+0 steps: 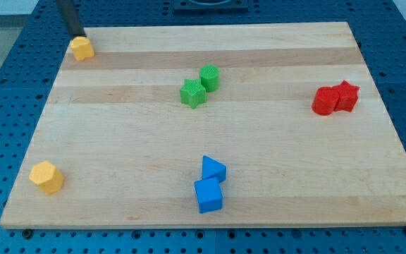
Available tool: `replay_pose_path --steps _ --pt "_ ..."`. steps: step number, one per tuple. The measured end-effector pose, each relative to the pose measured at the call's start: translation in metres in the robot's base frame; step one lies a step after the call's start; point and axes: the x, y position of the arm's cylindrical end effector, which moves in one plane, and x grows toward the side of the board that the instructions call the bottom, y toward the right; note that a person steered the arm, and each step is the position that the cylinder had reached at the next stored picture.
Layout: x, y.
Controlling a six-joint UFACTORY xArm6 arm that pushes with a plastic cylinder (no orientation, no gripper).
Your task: Move yellow heart at center left
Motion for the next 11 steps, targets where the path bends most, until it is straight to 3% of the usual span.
replay_pose_path --steps 2,4,5,8,9,10,11 --pt "0.032 0.023" --pt "0.013 0.005" --pt "0.023 0.004" --pt "0.108 0.004" --pt "0.112 0.006" --pt "0.087 -0.007" --pt "0.109 -0.033"
